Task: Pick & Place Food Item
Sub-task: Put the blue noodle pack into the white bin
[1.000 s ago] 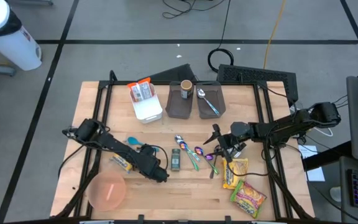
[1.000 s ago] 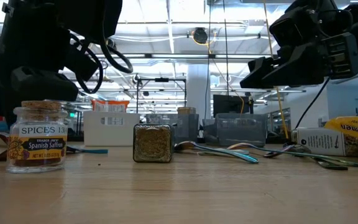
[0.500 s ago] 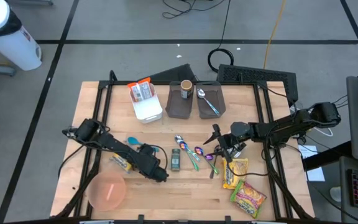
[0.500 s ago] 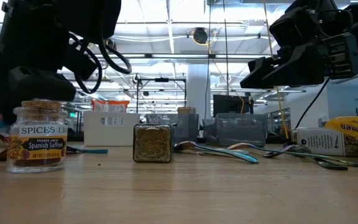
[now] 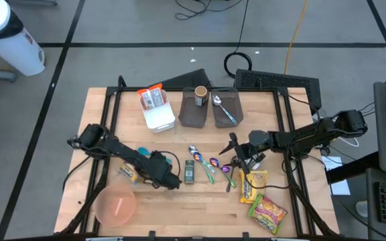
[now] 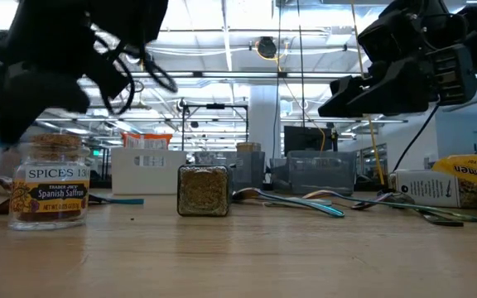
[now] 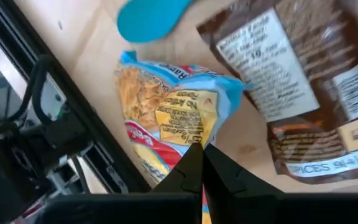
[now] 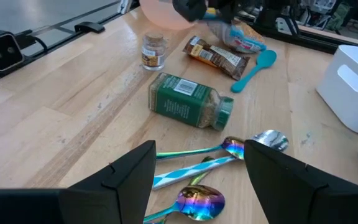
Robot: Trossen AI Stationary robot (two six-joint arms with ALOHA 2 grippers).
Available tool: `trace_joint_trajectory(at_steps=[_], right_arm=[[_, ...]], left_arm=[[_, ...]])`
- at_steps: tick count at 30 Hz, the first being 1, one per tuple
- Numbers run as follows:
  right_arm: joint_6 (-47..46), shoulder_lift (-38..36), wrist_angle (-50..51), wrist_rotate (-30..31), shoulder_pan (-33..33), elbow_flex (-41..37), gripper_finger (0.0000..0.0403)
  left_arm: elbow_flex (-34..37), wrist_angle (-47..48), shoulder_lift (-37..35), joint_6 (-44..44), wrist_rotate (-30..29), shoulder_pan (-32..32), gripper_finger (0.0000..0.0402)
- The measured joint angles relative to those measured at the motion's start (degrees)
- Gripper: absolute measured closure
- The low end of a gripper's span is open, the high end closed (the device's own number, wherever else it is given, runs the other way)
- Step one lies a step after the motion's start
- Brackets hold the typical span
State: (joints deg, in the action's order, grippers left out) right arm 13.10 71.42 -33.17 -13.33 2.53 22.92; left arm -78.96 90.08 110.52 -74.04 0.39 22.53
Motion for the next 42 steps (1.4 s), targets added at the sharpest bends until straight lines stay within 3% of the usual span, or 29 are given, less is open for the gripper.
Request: trace_joint_trajectory(at_steps=[11, 32, 42], right_arm=[[-0.55, 0.0, -0.02, -0.02, -0.69, 0.0, 0.0165], [-0.49, 0.0, -2.16, 1.68, -0.69, 0.0, 0.0165], [-0.59, 0.0, -2.16, 4.49, -0.69, 0.0, 0.0165]], left_arm=[[-0.02, -0.04, -8.82, 1.42, -6.92, -3.32, 0.04], [-0.21, 0.06, -23.52, 21.67, -15.53, -15.22, 0.0401], [-11.88, -0.13, -24.46, 31.91, -21.94, -20.35, 0.0401]])
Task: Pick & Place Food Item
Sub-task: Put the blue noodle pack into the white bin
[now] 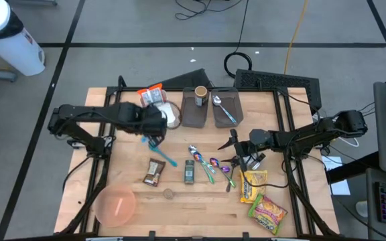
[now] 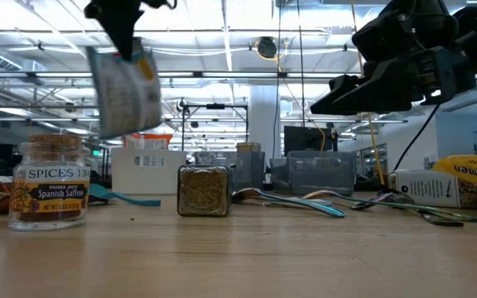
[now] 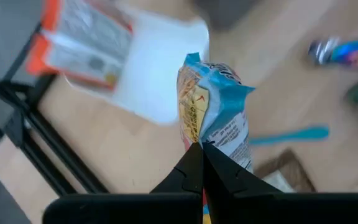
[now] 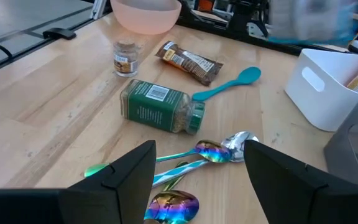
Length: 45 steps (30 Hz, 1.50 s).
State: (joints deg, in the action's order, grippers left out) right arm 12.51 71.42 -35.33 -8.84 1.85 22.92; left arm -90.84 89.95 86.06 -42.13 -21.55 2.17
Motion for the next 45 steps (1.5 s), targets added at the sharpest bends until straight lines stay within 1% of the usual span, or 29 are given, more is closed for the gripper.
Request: trace_joint_trajectory(at_steps=[3, 7, 11, 14, 20, 23, 27, 30, 33, 38, 42, 45], right_arm=[[-0.58, 0.0, 0.0, 0.02, 0.0, 0.0, 0.0165], [-1.11, 0.0, 0.0, 0.02, 0.0, 0.0, 0.0165], [-1.11, 0.02, -1.12, 0.02, 0.0, 0.0, 0.0165], [-0.99, 0.02, -2.83, 0.02, 0.0, 0.0, 0.0165], [0.59, 0.0, -8.78, -0.56, 0.0, 0.0, 0.0165], [0.61, -0.02, -11.32, -4.05, 0.0, 0.3, 0.0165], [0.28, -0.07, -11.22, -8.38, 0.02, 3.07, 0.0165], [-0.04, -0.07, -11.17, -11.27, 0.02, 4.67, 0.0165], [-0.23, -0.07, -11.18, -11.63, -0.01, 5.32, 0.0165], [-3.32, 0.16, -11.39, -12.24, -0.02, 5.53, 0.0165], [-7.08, 1.02, -13.77, -12.43, 0.21, 5.53, 0.0165], [-9.26, 3.23, -16.45, -12.44, 1.09, 5.57, 0.0165]], left_arm=[[-4.27, 0.0, 0.0, 4.37, -1.24, -1.93, 0.0401], [-9.57, 0.16, 0.0, 11.51, -1.16, -5.98, 0.0401], [-12.44, 0.02, 0.0, 12.67, -1.56, -10.37, 0.0401], [-12.97, -0.45, 0.0, 13.44, 0.08, -11.04, 0.0401], [-12.99, -2.61, 2.15, 13.63, 2.86, -5.63, 0.0401], [-12.98, -4.38, 4.05, 12.95, 4.49, -2.1, 0.0401], [-12.99, -7.35, 7.78, 12.01, 6.56, 2.11, 0.0401], [-12.97, -9.7, 10.7, 11.99, 6.7, 4.82, 0.0401], [-12.97, -13.11, 13.02, 12.03, 6.68, 6.87, 0.0401], [-12.95, -20.41, 15.07, 13.16, 7.03, 9.36, 0.0401], [-12.95, -26.43, 15.92, 14.33, 7.66, 10.52, 0.0402], [-12.95, -29.91, 16.97, 14.8, 8.93, 11.05, 0.0402]])
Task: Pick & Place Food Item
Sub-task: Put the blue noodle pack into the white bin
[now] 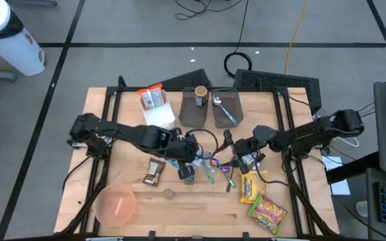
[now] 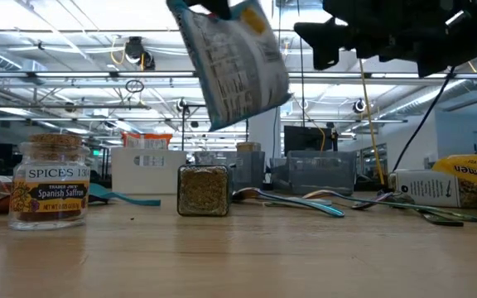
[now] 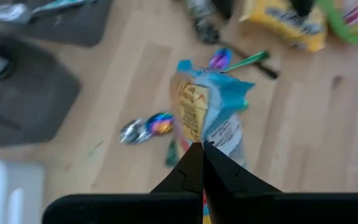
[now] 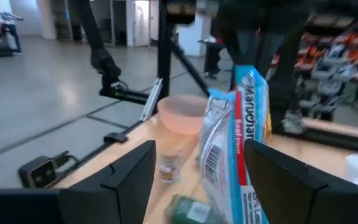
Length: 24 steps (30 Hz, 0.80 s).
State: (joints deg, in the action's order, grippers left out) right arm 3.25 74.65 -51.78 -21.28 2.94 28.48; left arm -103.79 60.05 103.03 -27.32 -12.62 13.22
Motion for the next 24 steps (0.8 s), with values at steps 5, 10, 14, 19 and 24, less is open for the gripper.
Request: trace_joint_trajectory(at_steps=[5, 10, 14, 19, 24], right_arm=[[-2.76, 3.71, -5.38, 0.33, 1.55, 0.02, 0.0165], [-4.33, 7.72, -11.88, 3.53, 2.45, 0.05, 0.0165], [-5.03, 10.38, -12.51, 4.66, 2.43, 1.57, 0.0165], [-5.24, 12.69, -12.71, 4.72, 2.43, 3.8, 0.0165], [-4.18, 13.16, -12.62, 6.11, 2.34, 4.25, 0.0165]], left_arm=[[0.0, -1.35, 1.45, -0.22, 0.39, 0.41, 0.0402], [-0.02, -4.77, 2.19, -0.08, 0.48, 1.13, 0.0401], [0.07, -5.57, 2.55, 0.06, 0.67, 1.15, 0.0401], [0.07, -6.24, 2.66, 0.3, 1.23, 1.15, 0.0401], [0.07, -6.54, 2.66, 0.7, 1.76, 1.15, 0.0401]])
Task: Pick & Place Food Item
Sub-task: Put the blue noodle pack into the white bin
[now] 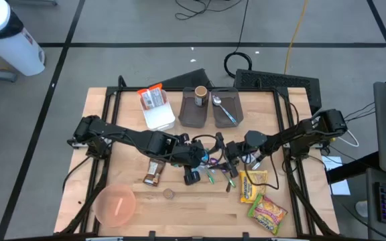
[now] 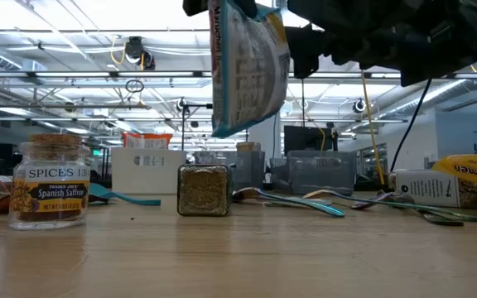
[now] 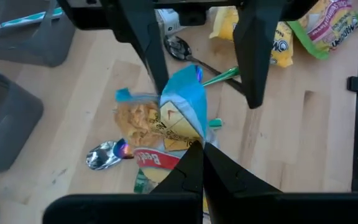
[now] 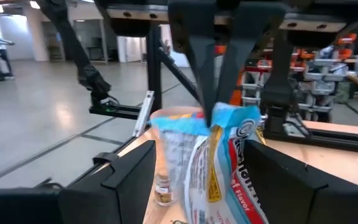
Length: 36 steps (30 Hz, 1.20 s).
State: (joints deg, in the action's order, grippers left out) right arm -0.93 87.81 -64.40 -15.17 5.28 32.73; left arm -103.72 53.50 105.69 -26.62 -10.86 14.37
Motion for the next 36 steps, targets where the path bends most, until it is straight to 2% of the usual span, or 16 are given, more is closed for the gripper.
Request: trace_joint_trajectory(at_steps=[12, 17, 21, 24, 29, 36], right_arm=[[1.6, 0.01, 0.71, 4.9, -1.46, 0.02, 0.0165], [1.6, 0.0, 0.72, 4.35, -1.92, 0.02, 0.0165], [1.42, 0.0, 0.58, -0.84, -1.93, 0.02, 0.0165], [1.38, 0.0, 0.75, -1.73, -1.43, 0.02, 0.017], [1.4, 0.0, 0.9, -1.92, -0.88, 0.02, 0.021], [1.4, 0.0, 1.03, -3.16, -0.87, 0.02, 0.0301]], left_arm=[[-0.02, -0.51, 0.0, -0.29, 3.36, 0.09, 0.0401], [-0.02, -0.65, 0.0, -0.4, 3.46, 0.39, 0.0401], [-0.04, -0.69, 0.0, -0.4, 3.53, 0.39, 0.0401], [-0.04, -0.69, 0.0, -0.38, 3.52, 0.15, 0.0401], [-0.04, -0.69, 0.0, -0.39, 3.47, -0.36, 0.0401], [-0.04, -0.64, 0.0, -0.49, 3.54, -0.52, 0.0401]])
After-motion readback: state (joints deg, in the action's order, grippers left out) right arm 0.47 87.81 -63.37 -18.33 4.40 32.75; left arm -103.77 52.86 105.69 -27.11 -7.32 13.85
